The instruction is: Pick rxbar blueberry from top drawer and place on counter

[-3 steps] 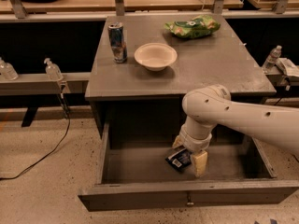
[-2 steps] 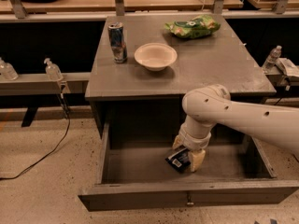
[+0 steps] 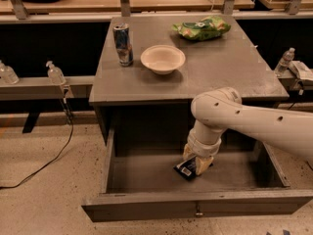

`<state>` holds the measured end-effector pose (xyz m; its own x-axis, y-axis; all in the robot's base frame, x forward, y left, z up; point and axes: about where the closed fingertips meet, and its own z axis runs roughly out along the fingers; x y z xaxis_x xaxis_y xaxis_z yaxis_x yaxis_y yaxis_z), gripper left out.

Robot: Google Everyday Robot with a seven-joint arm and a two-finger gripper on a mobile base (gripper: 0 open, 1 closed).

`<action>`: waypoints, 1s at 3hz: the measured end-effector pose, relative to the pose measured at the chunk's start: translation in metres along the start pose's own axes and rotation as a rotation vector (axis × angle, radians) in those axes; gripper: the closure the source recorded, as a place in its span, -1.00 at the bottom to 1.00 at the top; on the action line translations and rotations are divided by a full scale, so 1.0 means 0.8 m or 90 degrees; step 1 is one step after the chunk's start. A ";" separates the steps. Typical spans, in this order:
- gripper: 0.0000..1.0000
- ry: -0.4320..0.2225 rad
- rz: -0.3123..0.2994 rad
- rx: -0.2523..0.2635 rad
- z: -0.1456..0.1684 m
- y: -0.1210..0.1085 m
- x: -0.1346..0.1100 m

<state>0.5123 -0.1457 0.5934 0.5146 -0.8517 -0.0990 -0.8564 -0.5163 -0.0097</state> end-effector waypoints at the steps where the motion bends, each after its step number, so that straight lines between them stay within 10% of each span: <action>1: 1.00 -0.028 -0.022 0.056 -0.059 -0.008 -0.019; 2: 1.00 -0.093 -0.067 0.173 -0.207 0.000 -0.047; 3: 1.00 -0.123 -0.093 0.205 -0.282 0.017 -0.061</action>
Offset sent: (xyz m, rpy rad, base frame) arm -0.0273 0.0151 0.2668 0.4440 -0.2478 0.1212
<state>0.4855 -0.1314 0.8230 0.6409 -0.7227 -0.2588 -0.7601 -0.5504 -0.3454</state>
